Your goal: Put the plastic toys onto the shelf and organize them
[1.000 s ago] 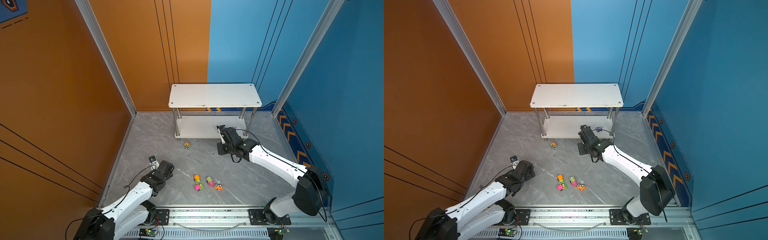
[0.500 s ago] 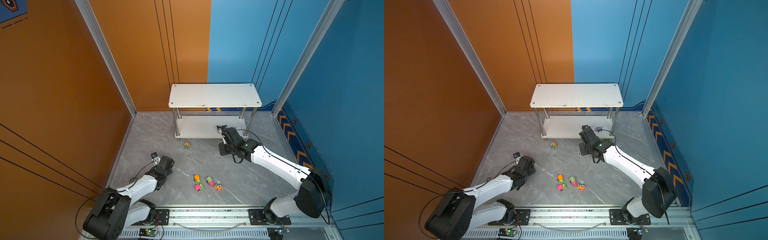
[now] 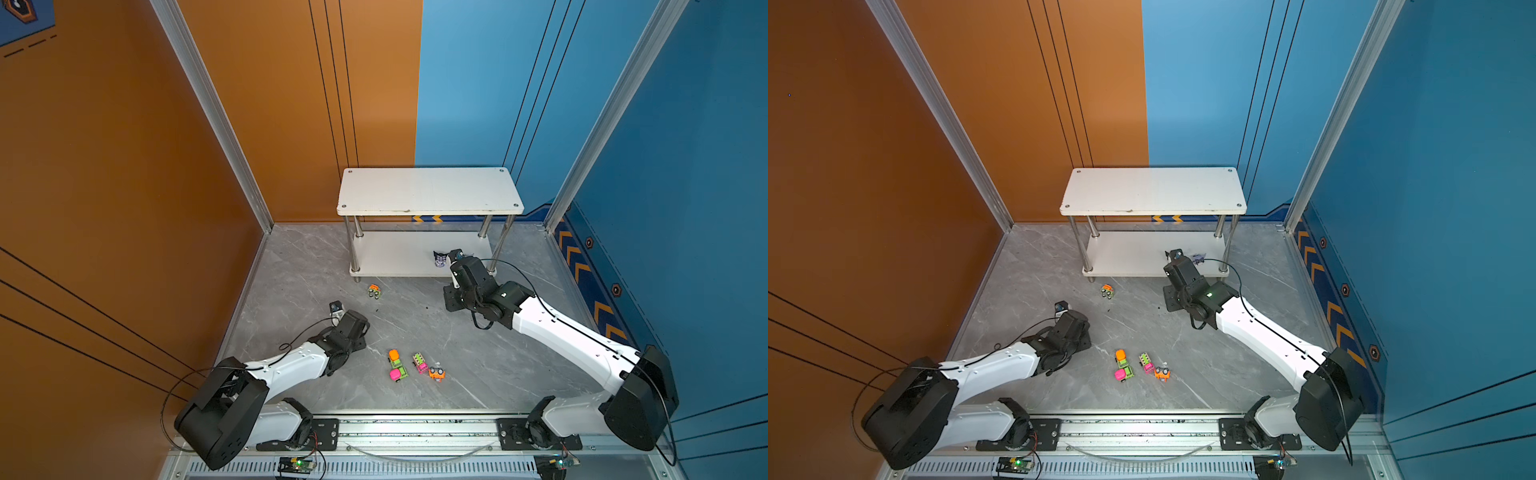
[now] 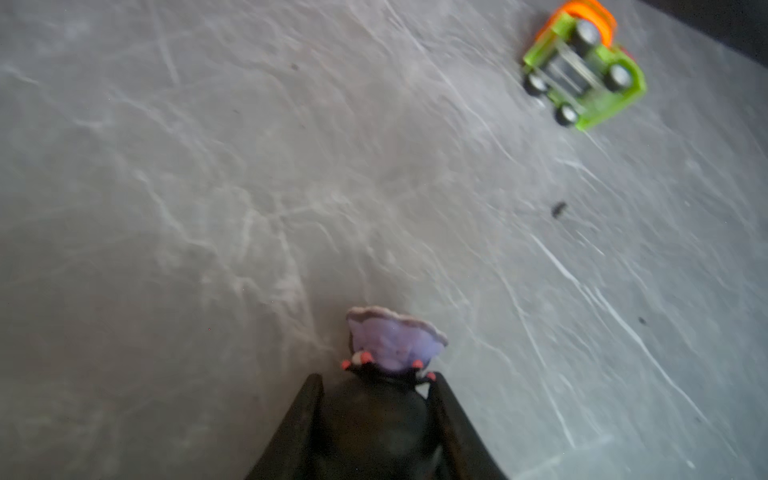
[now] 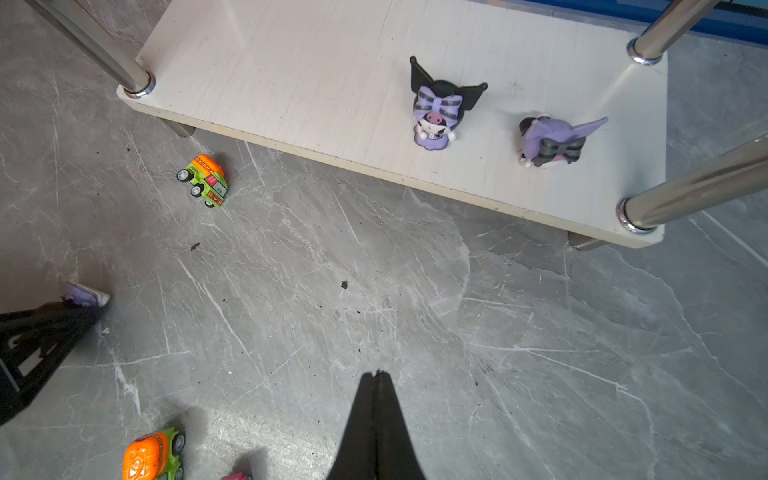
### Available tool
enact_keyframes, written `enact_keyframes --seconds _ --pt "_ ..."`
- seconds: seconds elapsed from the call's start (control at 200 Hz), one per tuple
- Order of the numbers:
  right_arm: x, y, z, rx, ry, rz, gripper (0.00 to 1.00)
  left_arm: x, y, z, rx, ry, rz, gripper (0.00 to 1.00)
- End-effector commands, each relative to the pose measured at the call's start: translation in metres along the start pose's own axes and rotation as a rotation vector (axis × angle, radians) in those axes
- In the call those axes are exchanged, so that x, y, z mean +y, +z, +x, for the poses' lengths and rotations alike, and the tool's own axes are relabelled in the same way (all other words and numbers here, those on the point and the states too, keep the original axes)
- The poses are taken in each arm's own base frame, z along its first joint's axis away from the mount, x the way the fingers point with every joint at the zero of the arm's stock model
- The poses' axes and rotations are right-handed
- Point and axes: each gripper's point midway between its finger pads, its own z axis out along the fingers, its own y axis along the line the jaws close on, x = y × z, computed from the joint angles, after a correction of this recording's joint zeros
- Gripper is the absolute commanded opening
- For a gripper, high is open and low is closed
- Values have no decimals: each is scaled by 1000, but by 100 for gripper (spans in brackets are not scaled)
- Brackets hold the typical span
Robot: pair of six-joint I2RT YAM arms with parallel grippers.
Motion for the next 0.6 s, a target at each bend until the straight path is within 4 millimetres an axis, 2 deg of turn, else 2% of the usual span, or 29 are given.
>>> enact_keyframes --seconds 0.0,0.38,0.596 --pt "-7 -5 9 11 12 32 2 -17 -9 12 46 33 2 29" --pt "-15 -7 18 9 9 47 2 -91 -32 16 6 83 145 29" --pt "-28 -11 23 0 38 62 2 -119 -26 28 33 84 201 32"
